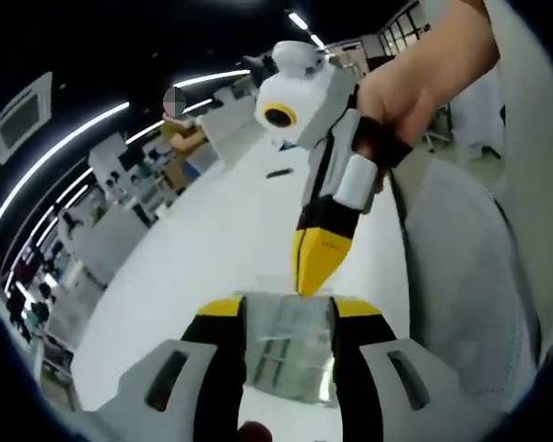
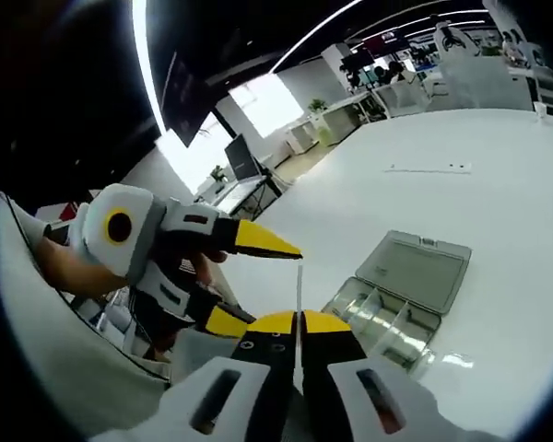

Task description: Insert the divider into the dual guide fixture by aligning both edges with the guide slots and pushing it downward to the bottom, including one-sided entry, uneven engagement, binding, and posture correction.

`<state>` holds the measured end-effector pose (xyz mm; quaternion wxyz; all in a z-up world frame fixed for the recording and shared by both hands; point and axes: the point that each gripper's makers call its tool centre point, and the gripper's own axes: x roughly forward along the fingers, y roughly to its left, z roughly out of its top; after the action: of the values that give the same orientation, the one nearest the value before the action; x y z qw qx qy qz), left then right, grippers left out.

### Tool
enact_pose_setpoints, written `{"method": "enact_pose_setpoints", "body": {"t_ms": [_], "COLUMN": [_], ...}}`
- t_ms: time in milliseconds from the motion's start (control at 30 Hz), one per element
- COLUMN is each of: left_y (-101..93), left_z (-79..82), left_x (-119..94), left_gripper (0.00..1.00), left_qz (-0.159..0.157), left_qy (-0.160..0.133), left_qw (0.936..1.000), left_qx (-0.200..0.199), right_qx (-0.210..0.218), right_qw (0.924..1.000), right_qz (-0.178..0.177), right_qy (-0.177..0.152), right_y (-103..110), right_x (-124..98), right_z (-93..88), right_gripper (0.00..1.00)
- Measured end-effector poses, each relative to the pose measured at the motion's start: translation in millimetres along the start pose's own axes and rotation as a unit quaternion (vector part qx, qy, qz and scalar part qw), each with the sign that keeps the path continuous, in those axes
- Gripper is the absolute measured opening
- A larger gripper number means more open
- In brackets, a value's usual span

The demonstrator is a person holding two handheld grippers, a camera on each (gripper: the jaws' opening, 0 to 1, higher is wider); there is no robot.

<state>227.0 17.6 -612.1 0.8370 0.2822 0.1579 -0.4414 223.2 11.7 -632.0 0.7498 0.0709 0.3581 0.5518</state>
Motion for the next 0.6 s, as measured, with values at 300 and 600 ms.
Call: {"method": "enact_pose_setpoints", "body": {"t_ms": [300,600], "left_y": [-3.7,-16.3], "left_z": [-4.3,-8.8], "left_x": [-3.8,-5.8], "left_gripper": [0.30,0.25], "left_qz": [-0.024,-0.063], "left_qy": [0.003,0.009], "left_qw": [0.9992,0.9967], "left_qx": [-0.031,-0.051], "right_qx": [-0.064,-0.131], "right_qw": [0.9979,0.9908], "right_qz": [0.014,0.029], "right_qy": [-0.002,0.009], "right_y": [4.6,11.6], "right_x": [-3.2,-4.1], "right_z": [-3.3,-14.6], "right_gripper": [0.00,0.00]}}
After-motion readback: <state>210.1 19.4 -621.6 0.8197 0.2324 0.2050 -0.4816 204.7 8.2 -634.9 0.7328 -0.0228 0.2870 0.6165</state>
